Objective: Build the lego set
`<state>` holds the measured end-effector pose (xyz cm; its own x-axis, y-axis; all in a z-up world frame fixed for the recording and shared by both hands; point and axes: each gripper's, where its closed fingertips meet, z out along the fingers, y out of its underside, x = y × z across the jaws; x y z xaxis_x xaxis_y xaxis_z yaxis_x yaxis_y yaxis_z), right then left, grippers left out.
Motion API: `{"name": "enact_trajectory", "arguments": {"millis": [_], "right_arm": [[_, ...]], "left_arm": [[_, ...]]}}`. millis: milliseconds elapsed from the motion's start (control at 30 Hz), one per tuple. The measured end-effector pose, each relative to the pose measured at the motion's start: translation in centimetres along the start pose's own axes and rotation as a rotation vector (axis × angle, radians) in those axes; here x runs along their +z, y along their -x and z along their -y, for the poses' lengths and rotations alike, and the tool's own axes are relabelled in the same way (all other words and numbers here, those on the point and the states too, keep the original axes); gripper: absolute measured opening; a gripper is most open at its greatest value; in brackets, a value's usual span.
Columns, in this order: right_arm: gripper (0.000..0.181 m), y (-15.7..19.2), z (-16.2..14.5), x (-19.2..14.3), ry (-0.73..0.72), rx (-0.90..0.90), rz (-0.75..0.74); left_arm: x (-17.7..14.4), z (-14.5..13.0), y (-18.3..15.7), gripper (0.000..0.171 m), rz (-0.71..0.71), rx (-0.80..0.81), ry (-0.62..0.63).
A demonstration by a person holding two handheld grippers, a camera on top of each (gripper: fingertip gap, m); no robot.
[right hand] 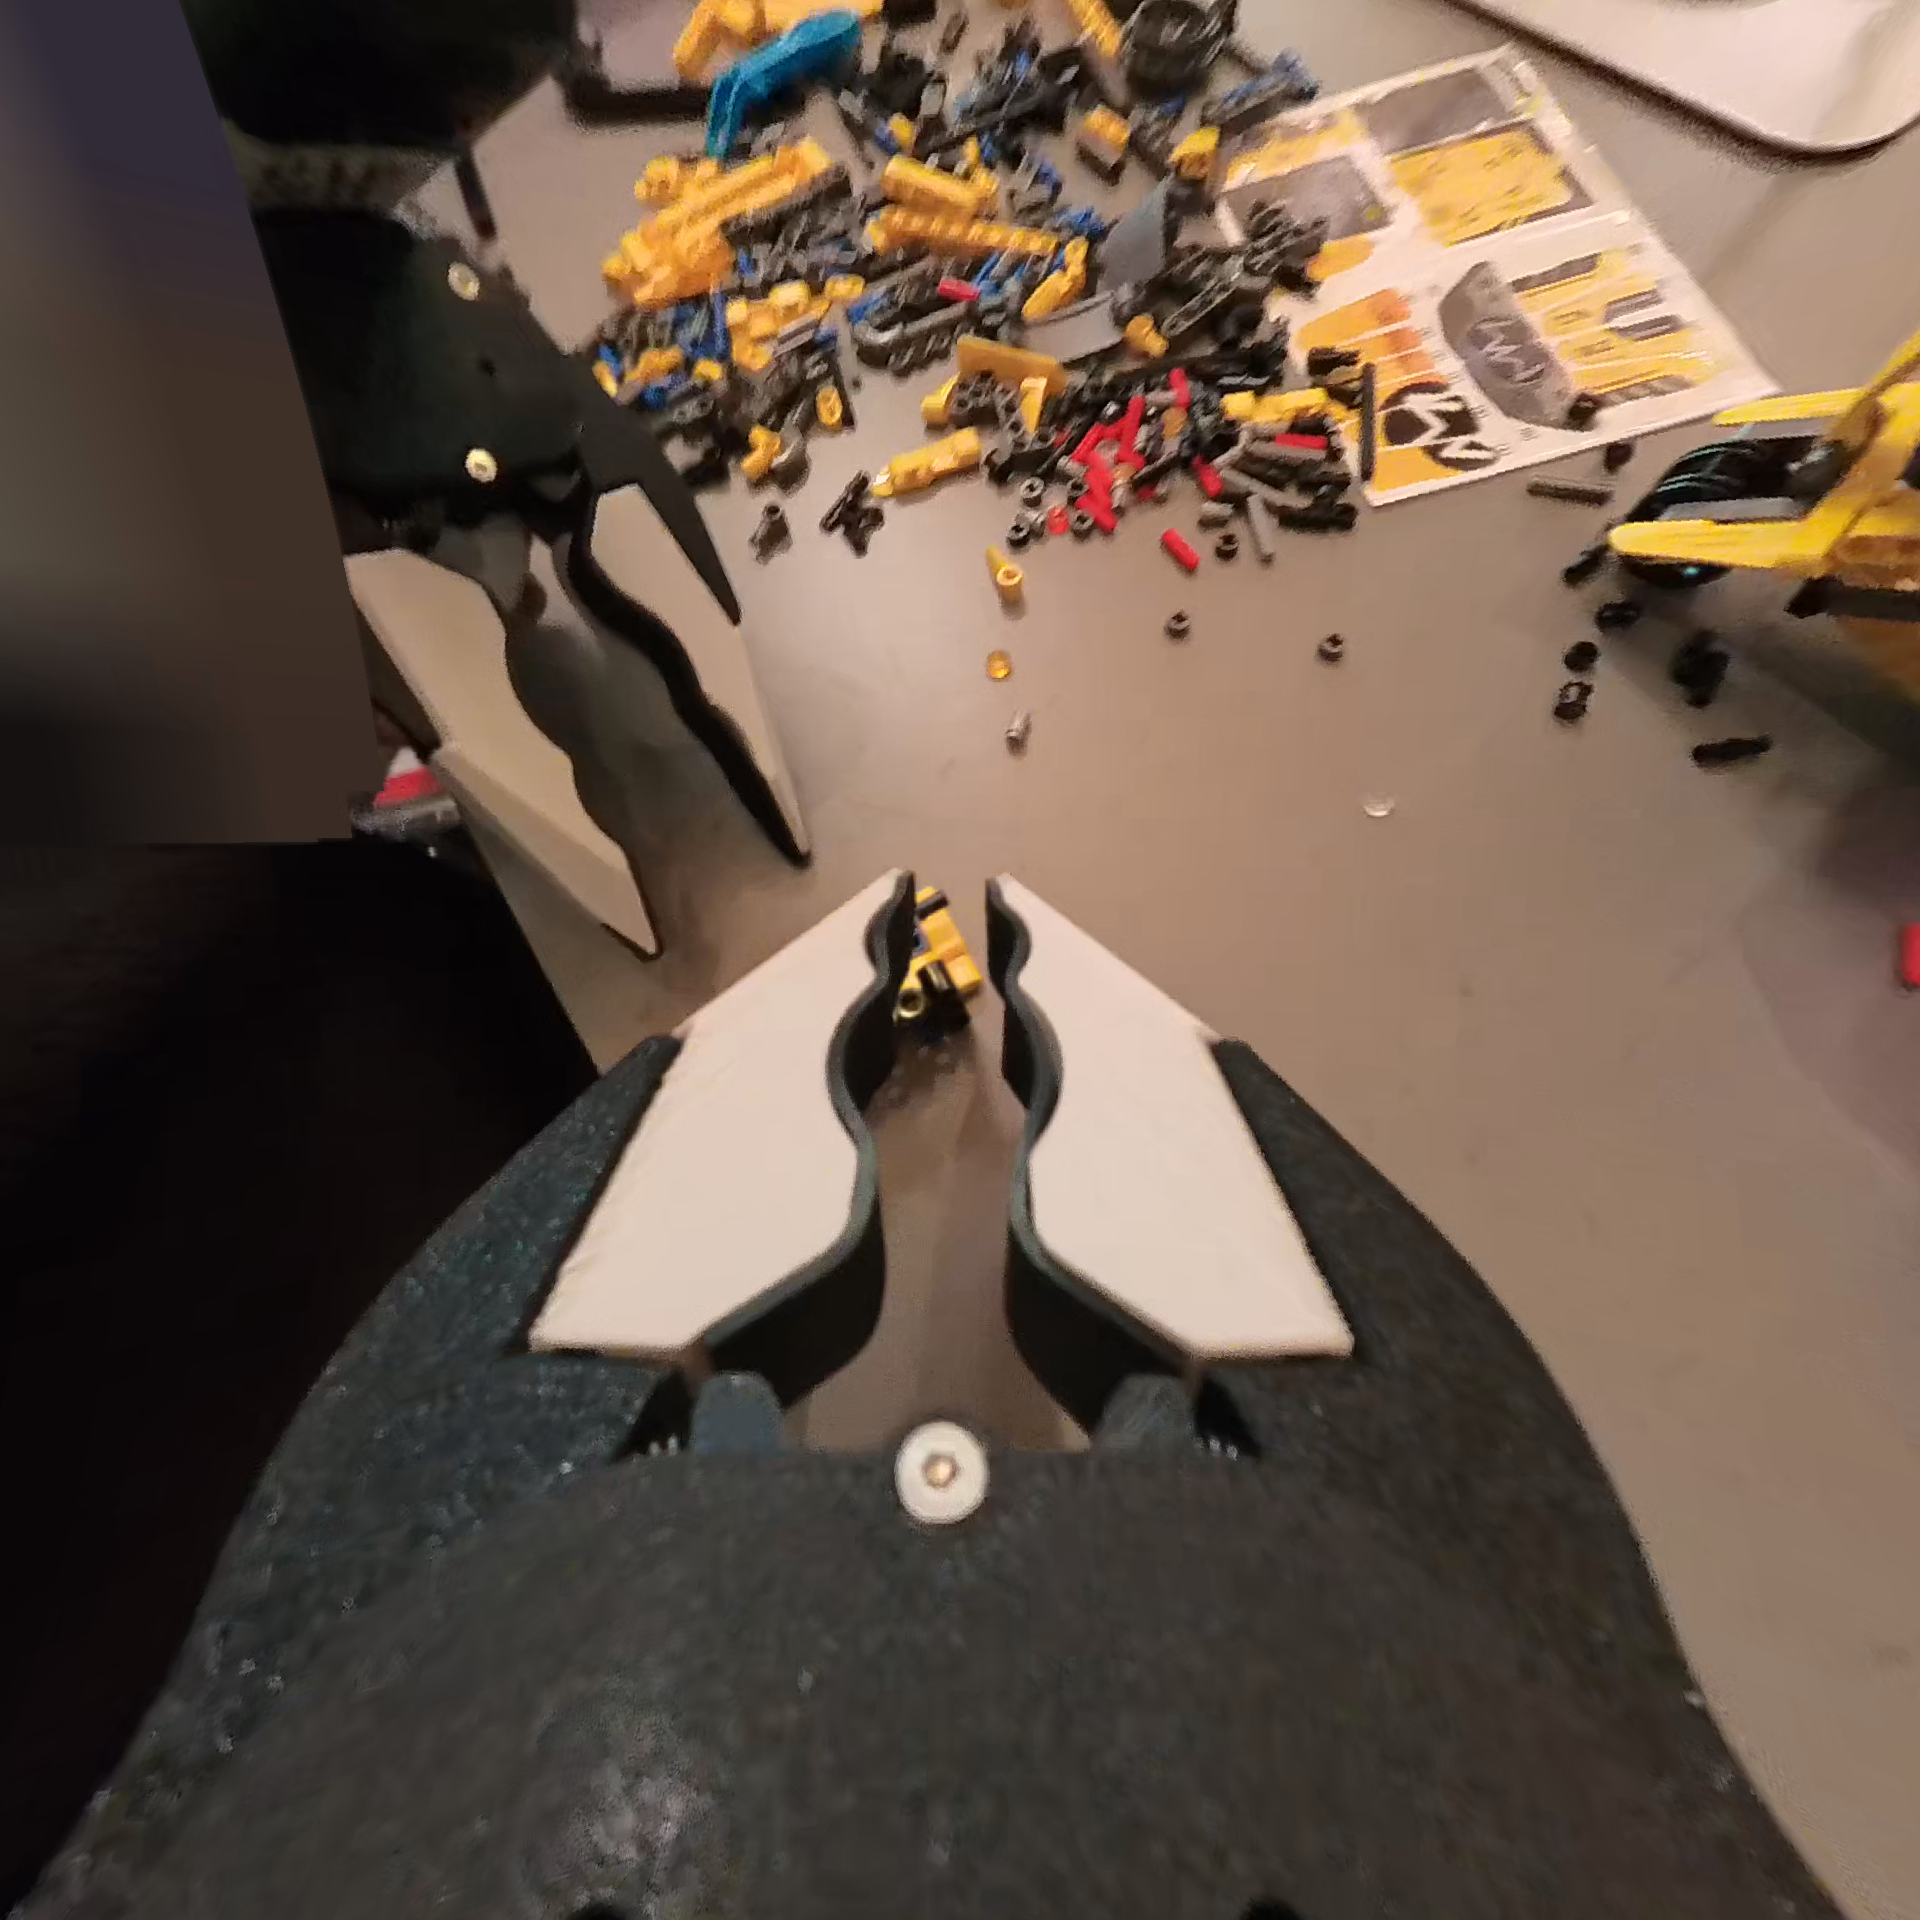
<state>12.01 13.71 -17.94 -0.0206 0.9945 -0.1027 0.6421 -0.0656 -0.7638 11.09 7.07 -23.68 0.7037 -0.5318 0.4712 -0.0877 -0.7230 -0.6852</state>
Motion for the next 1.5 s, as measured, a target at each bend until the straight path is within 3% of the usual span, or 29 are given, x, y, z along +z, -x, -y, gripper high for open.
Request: {"name": "enact_trajectory", "arguments": {"millis": [133,300,400,633,800,900,1067,1500], "right_arm": [[0.017,-0.8,-0.3,0.0,-0.094,0.057,-0.012],[0.021,-2.4,-1.2,-0.4,-0.107,0.006,-0.086],[0.022,-3.9,0.2,-1.2,-0.186,-0.025,-0.148],[0.022,-7.1,5.7,-1.6,-0.532,0.012,-0.189],[0.021,-8.9,5.1,-0.1,-0.618,0.097,-0.154],[0.013,-8.6,5.4,-1.7,-0.698,0.084,-0.14],[0.008,-7.9,4.9,-1.1,-0.671,0.13,-0.04],[0.015,-7.8,4.3,0.1,-0.587,0.076,-0.118]], "left_arm": [[-0.1,0.1,-0.2,0.051,-0.006,0.013,-0.005],[-1.6,2.3,0.6,0.053,0.014,0.025,-0.11],[-2.8,4.4,1.6,0.055,0.037,0.012,-0.169],[-3.0,8.9,5.6,0.058,0.195,0.091,-0.23],[-2.6,9.8,6.8,0.064,0.255,0.162,-0.248],[-2.5,9.4,7.1,0.064,0.271,0.2,-0.258],[-2.2,9.1,6.0,0.068,0.222,0.228,-0.266],[-2.8,9.3,6.2,0.058,0.295,0.278,-0.295]]}}
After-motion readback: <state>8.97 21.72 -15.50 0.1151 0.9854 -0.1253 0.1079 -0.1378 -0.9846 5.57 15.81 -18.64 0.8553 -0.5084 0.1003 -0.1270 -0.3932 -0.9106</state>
